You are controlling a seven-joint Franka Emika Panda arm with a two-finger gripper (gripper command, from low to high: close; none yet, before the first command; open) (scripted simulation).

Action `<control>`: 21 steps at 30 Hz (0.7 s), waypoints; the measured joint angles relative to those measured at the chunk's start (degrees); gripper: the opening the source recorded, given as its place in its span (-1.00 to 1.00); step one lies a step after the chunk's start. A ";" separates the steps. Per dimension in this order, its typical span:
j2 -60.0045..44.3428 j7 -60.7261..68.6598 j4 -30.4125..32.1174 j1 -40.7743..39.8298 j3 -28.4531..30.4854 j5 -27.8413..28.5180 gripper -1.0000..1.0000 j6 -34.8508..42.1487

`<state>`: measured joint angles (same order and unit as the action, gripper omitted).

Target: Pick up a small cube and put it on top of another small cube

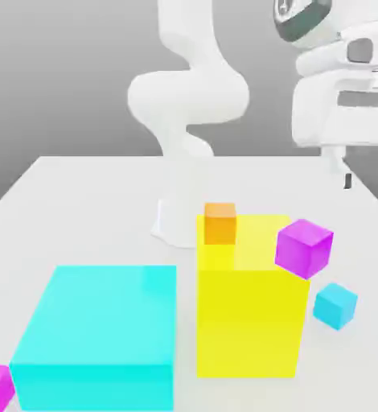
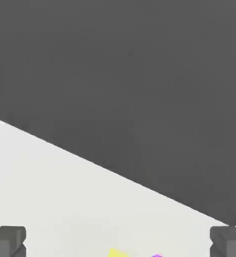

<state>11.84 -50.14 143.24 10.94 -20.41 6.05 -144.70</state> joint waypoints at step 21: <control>-30.19 -12.18 9.95 14.65 8.73 16.17 -1.00 -25.90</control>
<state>-18.35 -62.32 153.19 25.59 -11.68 22.22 -170.60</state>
